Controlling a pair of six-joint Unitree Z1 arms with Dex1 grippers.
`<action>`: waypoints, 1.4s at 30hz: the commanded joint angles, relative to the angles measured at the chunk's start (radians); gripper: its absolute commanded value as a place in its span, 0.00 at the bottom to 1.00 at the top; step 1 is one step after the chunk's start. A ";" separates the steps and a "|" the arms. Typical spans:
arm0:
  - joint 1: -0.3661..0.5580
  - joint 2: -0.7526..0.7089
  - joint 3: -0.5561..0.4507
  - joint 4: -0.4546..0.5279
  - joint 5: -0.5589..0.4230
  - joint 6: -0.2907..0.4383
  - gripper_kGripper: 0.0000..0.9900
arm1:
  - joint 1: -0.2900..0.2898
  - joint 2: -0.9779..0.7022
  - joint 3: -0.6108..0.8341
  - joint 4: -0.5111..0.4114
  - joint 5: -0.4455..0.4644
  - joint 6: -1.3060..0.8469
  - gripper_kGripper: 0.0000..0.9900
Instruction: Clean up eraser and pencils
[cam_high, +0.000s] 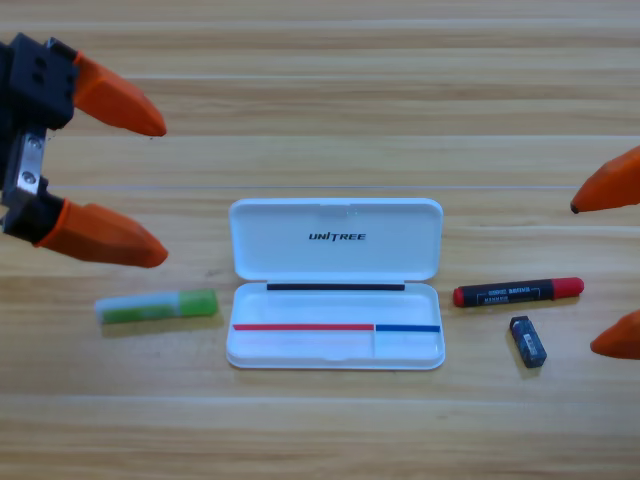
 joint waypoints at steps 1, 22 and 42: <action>-0.022 0.011 -0.005 0.005 0.021 -0.001 1.00 | 0.030 0.014 0.014 0.015 0.009 -0.012 1.00; 0.137 0.138 -0.012 0.028 0.381 0.337 1.00 | 0.018 0.118 -0.037 0.133 -0.345 0.279 1.00; 0.306 0.631 -0.249 0.307 0.281 0.298 1.00 | -0.057 0.626 -0.119 0.102 -0.418 0.555 0.99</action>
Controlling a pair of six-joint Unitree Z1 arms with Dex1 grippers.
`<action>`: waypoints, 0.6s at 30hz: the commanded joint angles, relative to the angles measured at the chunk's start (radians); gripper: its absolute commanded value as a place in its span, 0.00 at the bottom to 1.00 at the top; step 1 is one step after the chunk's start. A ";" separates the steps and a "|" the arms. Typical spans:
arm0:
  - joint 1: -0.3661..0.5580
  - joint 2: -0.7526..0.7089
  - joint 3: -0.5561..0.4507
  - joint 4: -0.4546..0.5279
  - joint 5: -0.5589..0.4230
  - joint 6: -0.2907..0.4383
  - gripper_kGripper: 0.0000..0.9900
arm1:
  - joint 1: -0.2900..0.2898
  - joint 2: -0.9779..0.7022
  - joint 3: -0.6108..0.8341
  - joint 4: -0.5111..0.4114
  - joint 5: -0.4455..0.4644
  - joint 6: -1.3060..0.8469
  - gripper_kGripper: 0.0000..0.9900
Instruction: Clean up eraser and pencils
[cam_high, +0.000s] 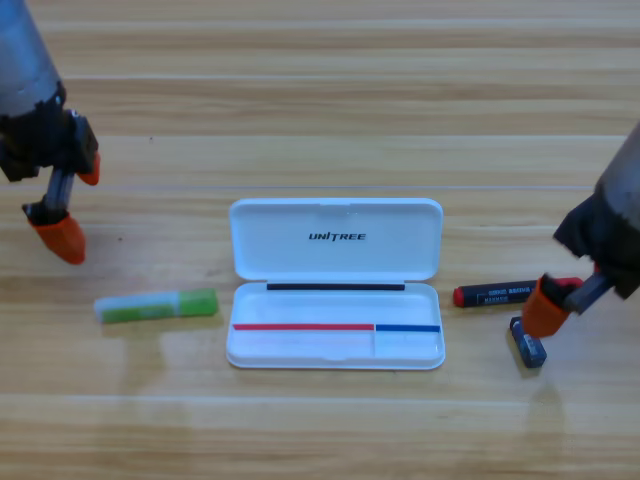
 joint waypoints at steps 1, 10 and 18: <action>-0.005 0.074 0.023 0.003 -0.034 -0.086 1.00 | -0.026 0.108 0.016 -0.029 0.044 0.011 0.99; -0.083 0.087 0.113 -0.124 -0.030 -0.096 1.00 | -0.026 0.181 0.039 -0.084 0.015 0.097 1.00; -0.112 0.103 0.193 -0.230 -0.028 -0.096 1.00 | -0.038 0.216 0.038 -0.109 0.026 0.261 0.99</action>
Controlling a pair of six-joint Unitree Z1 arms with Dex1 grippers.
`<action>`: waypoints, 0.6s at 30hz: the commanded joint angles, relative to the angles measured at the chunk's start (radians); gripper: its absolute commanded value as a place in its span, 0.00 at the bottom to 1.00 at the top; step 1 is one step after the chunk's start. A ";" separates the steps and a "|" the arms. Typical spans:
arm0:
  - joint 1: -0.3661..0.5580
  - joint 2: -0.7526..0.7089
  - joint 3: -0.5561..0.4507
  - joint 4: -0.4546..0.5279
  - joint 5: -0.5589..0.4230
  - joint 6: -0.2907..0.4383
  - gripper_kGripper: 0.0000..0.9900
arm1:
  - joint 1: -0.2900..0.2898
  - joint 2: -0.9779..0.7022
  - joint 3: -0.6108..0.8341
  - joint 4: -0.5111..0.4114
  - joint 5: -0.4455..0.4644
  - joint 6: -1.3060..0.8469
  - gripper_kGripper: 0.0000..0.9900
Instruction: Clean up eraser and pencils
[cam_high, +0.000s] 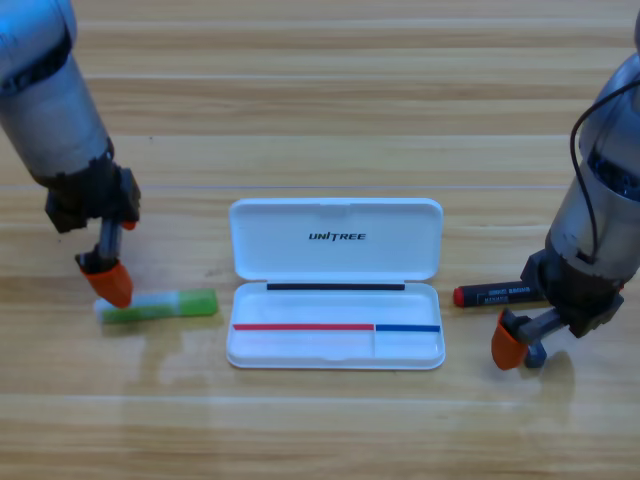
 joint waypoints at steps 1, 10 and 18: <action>-0.041 0.060 0.062 -0.058 -0.001 -0.001 1.00 | -0.041 0.074 0.023 -0.045 -0.001 0.093 0.98; -0.043 0.074 0.125 -0.139 0.005 0.001 1.00 | -0.067 0.109 0.032 -0.062 0.014 0.096 0.90; -0.043 0.092 0.169 -0.201 0.008 0.002 0.97 | -0.077 0.134 0.040 -0.071 0.075 0.061 0.62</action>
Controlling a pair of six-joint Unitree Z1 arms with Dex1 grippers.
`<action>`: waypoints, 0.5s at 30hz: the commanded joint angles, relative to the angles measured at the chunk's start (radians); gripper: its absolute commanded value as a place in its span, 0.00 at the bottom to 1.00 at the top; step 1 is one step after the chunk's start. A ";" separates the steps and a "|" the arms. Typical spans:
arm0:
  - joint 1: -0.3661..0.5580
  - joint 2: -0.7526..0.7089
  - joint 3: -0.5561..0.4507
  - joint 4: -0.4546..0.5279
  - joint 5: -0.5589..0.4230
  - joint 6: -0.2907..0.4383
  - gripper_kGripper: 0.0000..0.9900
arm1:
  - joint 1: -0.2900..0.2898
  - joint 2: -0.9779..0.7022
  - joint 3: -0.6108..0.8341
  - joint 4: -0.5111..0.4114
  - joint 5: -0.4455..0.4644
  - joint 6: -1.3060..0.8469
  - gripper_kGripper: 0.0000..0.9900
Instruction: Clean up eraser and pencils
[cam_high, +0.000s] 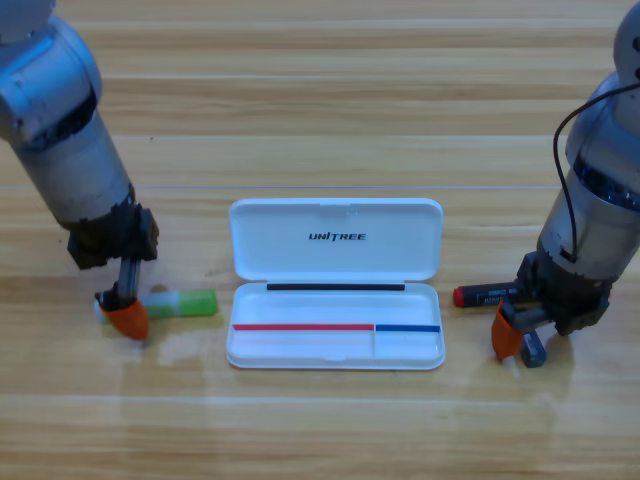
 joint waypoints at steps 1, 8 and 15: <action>-0.016 0.061 0.045 -0.046 0.008 0.002 0.97 | -0.037 0.079 0.036 -0.014 0.077 -0.032 0.49; -0.016 0.070 0.071 -0.086 0.014 -0.002 0.95 | -0.054 0.091 0.051 -0.017 0.091 -0.030 0.00; -0.016 0.073 0.092 -0.115 0.022 -0.001 0.79 | -0.065 -0.038 -0.010 0.126 0.054 -0.263 0.00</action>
